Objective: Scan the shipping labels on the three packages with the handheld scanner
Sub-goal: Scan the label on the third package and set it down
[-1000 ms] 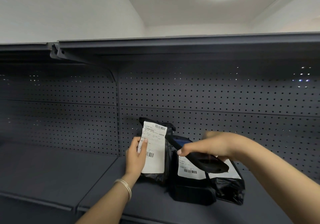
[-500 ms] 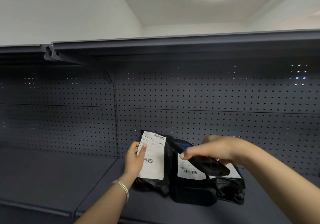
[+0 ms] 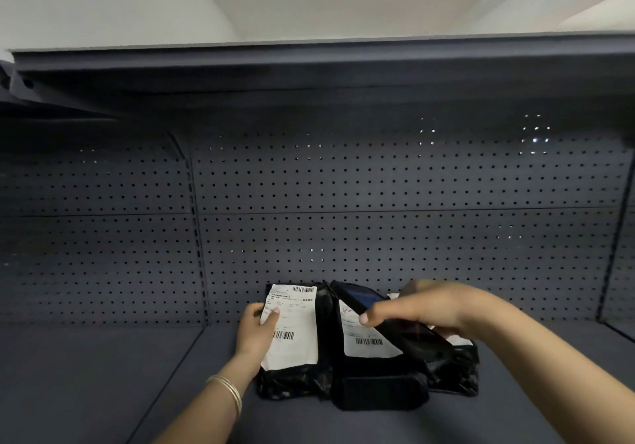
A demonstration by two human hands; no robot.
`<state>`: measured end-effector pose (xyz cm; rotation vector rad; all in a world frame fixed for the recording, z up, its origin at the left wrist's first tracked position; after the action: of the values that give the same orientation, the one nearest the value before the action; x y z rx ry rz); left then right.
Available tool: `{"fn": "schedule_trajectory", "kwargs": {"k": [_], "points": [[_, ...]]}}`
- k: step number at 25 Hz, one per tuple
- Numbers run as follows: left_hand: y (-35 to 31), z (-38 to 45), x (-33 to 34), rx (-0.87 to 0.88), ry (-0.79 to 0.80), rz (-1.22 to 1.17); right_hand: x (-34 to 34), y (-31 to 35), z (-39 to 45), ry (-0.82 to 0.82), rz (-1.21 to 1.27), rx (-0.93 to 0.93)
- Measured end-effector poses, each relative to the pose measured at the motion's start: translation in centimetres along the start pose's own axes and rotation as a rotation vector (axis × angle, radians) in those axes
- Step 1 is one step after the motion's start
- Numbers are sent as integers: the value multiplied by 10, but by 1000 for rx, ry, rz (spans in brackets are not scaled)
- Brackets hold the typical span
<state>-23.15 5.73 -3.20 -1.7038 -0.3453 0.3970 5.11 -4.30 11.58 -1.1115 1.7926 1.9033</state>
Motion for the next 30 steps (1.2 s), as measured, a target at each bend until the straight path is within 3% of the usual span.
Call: {"fn": "schedule_trajectory", "kwargs": {"k": [8, 12, 15, 23, 30], "points": [[-2, -5, 0, -19, -25, 56, 12, -3, 14, -23, 38, 18], [-16, -11, -5, -5, 7, -62, 6, -6, 10, -45, 46, 33], [-36, -26, -5, 99, 26, -154, -8, -16, 3, -88, 26, 22], [-55, -85, 55, 199, 165, -124, -68, -101, -12, -289, 0, 113], [-49, -122, 130, 181, 149, -143, -104, -189, -14, -338, -32, 189]]}}
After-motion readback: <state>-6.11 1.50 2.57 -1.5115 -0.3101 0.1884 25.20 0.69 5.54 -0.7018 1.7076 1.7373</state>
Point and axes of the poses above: each hand's wrist, its own z-axis towards the middle knuckle, its own x-axis out of the palm, y = z × x, the point moved 4 cm from there along z, towards the middle knuckle, and after that the axes turned 13 degrees about -x, right-handed, at the moved point
